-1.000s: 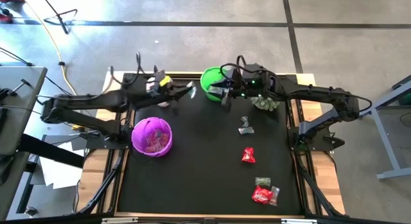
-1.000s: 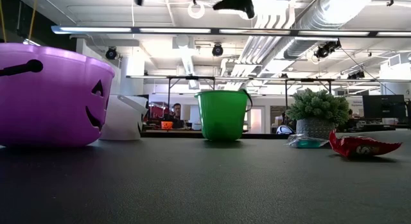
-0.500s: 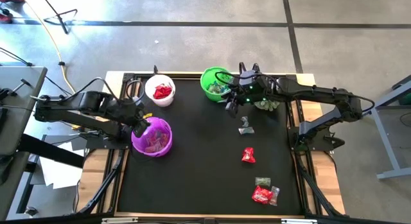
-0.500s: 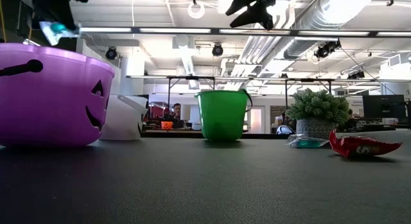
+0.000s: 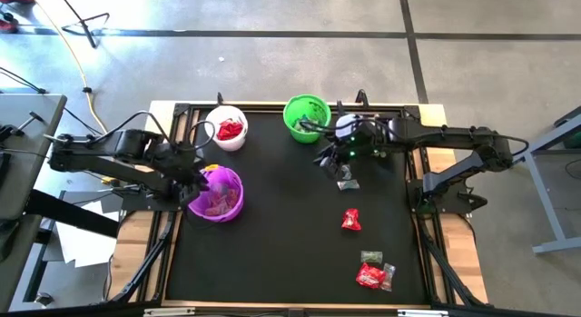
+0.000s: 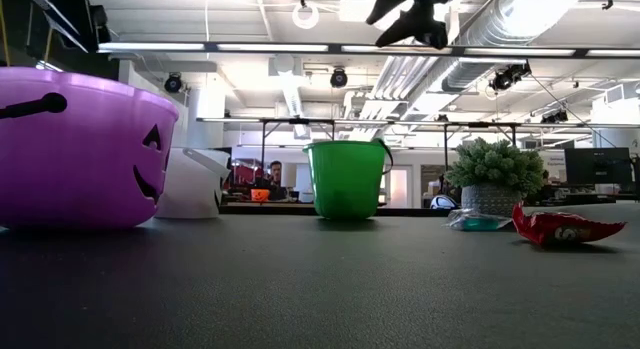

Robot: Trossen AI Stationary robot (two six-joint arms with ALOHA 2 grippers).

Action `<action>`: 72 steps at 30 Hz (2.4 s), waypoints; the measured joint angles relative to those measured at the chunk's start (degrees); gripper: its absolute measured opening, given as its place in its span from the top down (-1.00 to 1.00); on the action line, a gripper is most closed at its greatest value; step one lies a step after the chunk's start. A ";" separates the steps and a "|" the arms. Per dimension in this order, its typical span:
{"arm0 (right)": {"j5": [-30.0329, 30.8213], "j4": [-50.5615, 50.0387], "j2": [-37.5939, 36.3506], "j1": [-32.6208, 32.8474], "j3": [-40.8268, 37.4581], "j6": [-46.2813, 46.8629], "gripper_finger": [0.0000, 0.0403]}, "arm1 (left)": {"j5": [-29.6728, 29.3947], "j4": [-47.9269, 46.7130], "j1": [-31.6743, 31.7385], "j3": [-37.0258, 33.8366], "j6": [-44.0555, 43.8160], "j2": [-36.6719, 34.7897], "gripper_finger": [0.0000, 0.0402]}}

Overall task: Sort candy
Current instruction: Put the blue gummy into the violet bucket

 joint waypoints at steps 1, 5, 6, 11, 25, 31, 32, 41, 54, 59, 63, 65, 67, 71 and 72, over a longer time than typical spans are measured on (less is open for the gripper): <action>0.00 -0.68 0.00 0.28 0.00 1.24 0.16 | -0.20 0.03 0.12 0.00 2.21 0.49 0.42; -0.02 -9.53 0.00 2.10 0.02 6.49 0.16 | 0.24 2.75 0.46 0.00 5.14 2.93 0.29; 0.08 -13.12 0.00 2.75 -0.08 7.83 0.16 | 0.23 3.90 0.46 0.00 5.12 3.57 0.27; 2.63 -22.51 0.02 5.46 -5.19 13.28 0.16 | -0.23 12.42 0.46 0.00 5.31 7.01 0.25; 5.28 -12.15 0.09 6.53 -24.20 -18.95 0.16 | -2.38 31.06 2.22 0.00 6.30 11.83 0.28; 5.26 -0.88 0.09 6.53 -32.36 -28.69 0.16 | -4.46 34.76 2.78 0.00 2.00 11.80 0.28; 5.99 0.94 0.09 6.53 -33.44 -29.09 0.16 | -4.82 35.54 2.77 0.00 1.73 11.78 0.28; 12.48 7.75 0.09 5.04 -37.66 -30.37 0.16 | -7.82 41.98 2.76 0.00 1.67 11.78 0.28; 10.32 15.98 0.07 1.13 -42.25 -29.51 0.16 | -8.73 45.27 2.76 0.00 1.73 11.78 0.28; 9.06 18.25 0.07 0.76 -42.10 -24.47 0.29 | -8.73 45.42 2.76 0.00 1.78 11.78 0.28; 7.48 18.37 0.07 0.76 -42.08 -21.54 0.55 | -8.71 45.40 2.76 0.00 1.84 11.78 0.28; 6.93 18.37 0.07 0.76 -42.07 -19.94 0.69 | -8.68 45.40 2.76 0.00 2.39 11.78 0.28; 5.44 18.37 0.07 0.76 -42.06 -19.31 0.83 | -8.67 45.38 2.76 0.00 2.78 11.78 0.28; 2.43 18.37 0.07 0.78 -42.05 -18.65 0.97 | -7.74 45.26 2.76 0.00 2.85 11.78 0.28; 2.13 18.37 0.07 0.78 -42.05 -17.87 0.98 | -7.47 45.16 2.76 0.00 2.89 11.78 0.28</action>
